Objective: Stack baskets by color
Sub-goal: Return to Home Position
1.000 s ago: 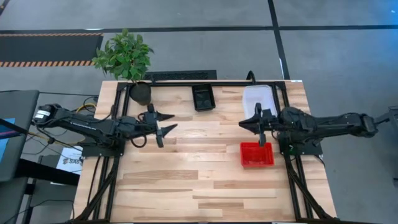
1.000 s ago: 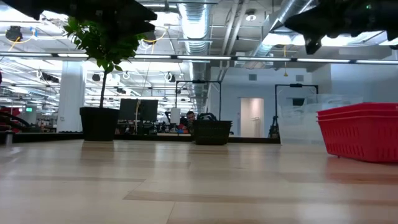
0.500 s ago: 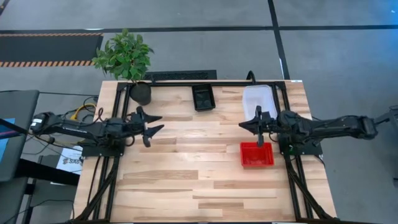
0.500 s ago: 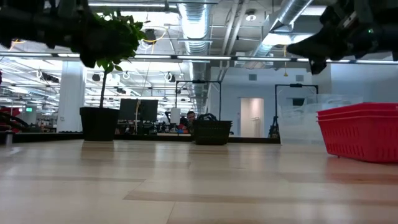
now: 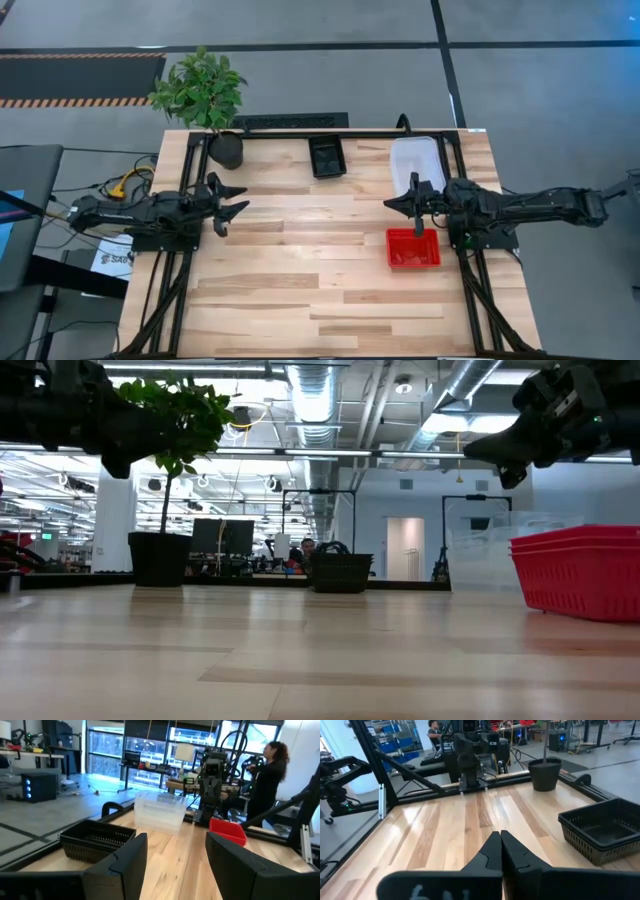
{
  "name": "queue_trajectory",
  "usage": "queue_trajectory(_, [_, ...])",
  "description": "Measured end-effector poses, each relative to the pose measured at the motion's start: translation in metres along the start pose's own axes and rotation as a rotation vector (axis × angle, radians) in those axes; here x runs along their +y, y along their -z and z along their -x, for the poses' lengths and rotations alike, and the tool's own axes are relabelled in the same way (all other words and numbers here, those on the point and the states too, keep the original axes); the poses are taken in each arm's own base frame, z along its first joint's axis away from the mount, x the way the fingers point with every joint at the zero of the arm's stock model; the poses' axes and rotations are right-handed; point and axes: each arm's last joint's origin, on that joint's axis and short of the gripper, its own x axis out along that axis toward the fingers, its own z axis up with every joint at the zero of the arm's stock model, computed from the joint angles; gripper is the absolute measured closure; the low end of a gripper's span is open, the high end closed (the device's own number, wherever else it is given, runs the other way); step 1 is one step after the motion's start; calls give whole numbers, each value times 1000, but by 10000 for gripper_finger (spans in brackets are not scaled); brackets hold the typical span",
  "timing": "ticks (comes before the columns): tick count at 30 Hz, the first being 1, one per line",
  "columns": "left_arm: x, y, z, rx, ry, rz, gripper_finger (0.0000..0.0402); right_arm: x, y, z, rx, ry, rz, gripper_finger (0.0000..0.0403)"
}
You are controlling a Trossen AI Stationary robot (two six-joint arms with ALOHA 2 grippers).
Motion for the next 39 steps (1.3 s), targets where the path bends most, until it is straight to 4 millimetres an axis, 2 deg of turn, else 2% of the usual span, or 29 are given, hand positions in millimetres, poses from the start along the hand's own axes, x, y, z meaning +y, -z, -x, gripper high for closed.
queue_trajectory(8, [1, 1, 6, 12, 43, -11, 214, -1, 2, 0, -8, 9, 1, 399])
queue_trajectory(13, [1, 14, 3, 11, 56, -8, 214, -6, 23, 4, -53, 105, -55, 397])
queue_trajectory(20, [1, 12, 4, 2, 75, -24, 214, -8, 38, 10, -5, 113, -35, 399])
queue_trajectory(28, [1, 13, 3, 12, 90, -35, 214, -8, 42, 32, 30, 114, -15, 397])
queue_trajectory(33, [0, 14, 3, 16, 110, -36, 214, -1, 32, 42, -105, 18, 46, 398])
queue_trajectory(39, [0, 14, 3, 18, 106, -37, 214, 0, 36, 39, -51, 2, 78, 388])
